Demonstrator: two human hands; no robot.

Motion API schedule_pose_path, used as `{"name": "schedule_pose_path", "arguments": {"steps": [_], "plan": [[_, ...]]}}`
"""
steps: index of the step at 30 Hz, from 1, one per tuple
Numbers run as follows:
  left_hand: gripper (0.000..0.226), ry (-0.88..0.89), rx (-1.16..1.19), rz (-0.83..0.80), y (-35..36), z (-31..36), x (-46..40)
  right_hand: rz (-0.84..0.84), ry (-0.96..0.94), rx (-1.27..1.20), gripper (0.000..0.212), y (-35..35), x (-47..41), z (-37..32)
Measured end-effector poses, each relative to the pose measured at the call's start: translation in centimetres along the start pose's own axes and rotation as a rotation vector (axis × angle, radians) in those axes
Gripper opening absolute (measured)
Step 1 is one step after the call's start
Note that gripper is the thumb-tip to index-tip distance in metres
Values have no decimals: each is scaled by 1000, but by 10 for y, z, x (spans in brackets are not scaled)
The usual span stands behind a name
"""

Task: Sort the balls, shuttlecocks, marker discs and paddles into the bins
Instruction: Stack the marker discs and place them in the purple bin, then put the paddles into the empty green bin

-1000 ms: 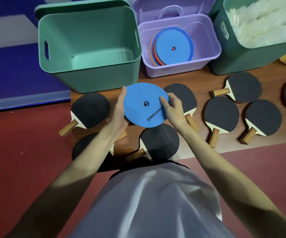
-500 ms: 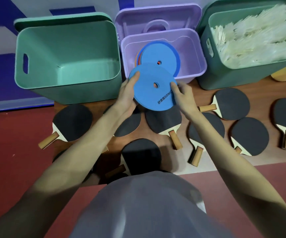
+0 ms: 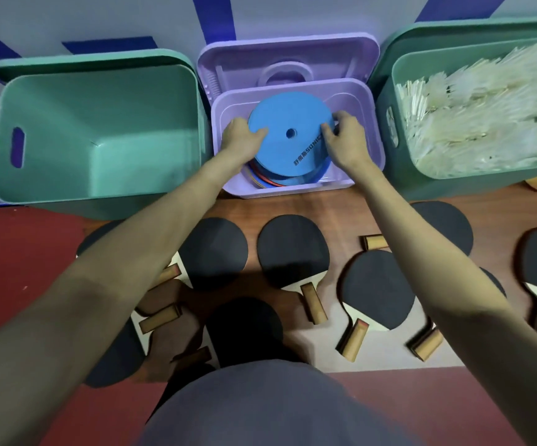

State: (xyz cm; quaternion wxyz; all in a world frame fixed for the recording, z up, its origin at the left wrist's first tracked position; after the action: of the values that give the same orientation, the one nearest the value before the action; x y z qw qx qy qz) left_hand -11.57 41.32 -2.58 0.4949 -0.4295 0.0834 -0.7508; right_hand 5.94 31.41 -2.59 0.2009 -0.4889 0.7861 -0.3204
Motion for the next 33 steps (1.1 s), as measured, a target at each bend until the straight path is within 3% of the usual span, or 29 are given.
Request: {"name": "schedule_pose_path", "arguments": {"steps": [3,6,8,9,10,12,14,17,20,23,26,29,33], "plan": [[18,-8,-151,33,4,2,-7,-77,48,39,25,10,-6,13],[24,-14,-168,43,8,0,-6,-164,66,100,12,16,-5,20],[10,-8,-188,39,9,-3,-1,-183,44,136,12,15,0,23],[19,4,-194,44,10,-7,-1,-177,29,149,11,14,3,24],[32,29,-218,54,10,-11,2,-163,8,157,9,13,7,24],[42,94,-231,119,10,-17,14,-130,-31,138,24,9,19,23],[41,198,-149,207,8,-22,38,-70,-88,104,36,3,40,15],[31,424,-2,307,11,-41,85,97,-269,-8,34,-8,92,-5],[24,521,-6,224,28,-76,125,235,-334,-110,35,-17,152,-13],[24,428,-184,22,53,-114,151,237,-266,-61,35,-15,206,4],[27,220,-382,-125,79,-148,165,182,-93,52,33,-6,251,33],[27,35,-466,-188,100,-167,179,139,148,162,27,4,289,58],[29,-124,-425,-236,125,-176,195,96,360,183,35,20,330,73]]}}
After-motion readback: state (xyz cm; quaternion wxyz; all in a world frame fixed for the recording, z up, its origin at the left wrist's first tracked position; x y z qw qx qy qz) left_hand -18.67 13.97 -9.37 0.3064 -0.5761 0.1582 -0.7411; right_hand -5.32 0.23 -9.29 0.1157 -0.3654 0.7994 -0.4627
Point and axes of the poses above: each hand's wrist, its own x-axis away from the middle knuckle, its own y-axis out of the palm, z = x × y, the point moved 3 cm from there along -x, towards the middle knuckle, and after that the axes turned 12 degrees about -y, right-handed, at the moved point
